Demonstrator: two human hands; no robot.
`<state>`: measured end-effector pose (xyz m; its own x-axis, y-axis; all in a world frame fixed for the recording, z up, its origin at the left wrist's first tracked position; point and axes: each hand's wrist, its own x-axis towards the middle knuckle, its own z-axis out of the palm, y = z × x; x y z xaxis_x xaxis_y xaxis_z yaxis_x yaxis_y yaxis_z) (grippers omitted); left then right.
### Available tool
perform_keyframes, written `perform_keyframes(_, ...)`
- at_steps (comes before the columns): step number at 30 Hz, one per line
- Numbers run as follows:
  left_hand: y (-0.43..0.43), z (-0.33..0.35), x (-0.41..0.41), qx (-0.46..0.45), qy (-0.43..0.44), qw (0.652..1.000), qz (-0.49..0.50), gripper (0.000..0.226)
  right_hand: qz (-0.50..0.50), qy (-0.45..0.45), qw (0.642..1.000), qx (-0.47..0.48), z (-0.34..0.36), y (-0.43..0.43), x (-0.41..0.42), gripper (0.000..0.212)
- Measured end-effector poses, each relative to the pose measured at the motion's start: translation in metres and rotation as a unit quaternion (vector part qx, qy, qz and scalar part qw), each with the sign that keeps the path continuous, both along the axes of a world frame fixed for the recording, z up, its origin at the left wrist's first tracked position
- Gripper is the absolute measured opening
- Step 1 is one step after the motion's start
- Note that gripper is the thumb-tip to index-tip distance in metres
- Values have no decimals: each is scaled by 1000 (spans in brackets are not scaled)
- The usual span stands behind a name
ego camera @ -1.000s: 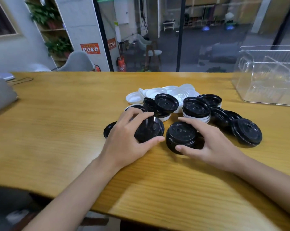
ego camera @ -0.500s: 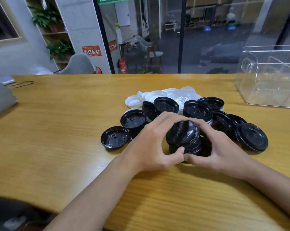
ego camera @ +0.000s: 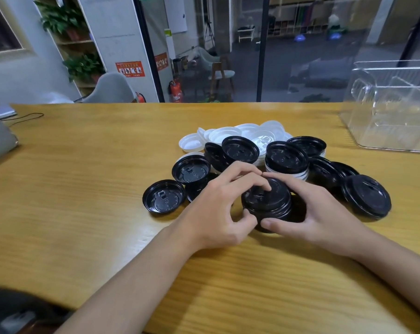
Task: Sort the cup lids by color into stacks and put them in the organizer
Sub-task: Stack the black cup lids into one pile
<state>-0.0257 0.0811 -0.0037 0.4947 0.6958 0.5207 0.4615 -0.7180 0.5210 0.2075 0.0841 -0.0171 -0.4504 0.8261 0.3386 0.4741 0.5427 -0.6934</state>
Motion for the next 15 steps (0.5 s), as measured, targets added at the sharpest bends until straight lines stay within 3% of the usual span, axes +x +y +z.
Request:
perform_keyframes(6, 3, -1, -3, -13, -14, 1000, 8, 42, -10, -4, 1000, 4, -2, 1, 0, 80)
perform_keyframes(11, -1, 0, -1, 6, -13, 999, 31, 22, -12, -12, 1000, 5, -3, 0, -1, 80)
perform_keyframes(15, 0, -1, 2, 12, -23, 996, 85, 39, -17, -4, 1000, 14, -2, -2, -2, 81)
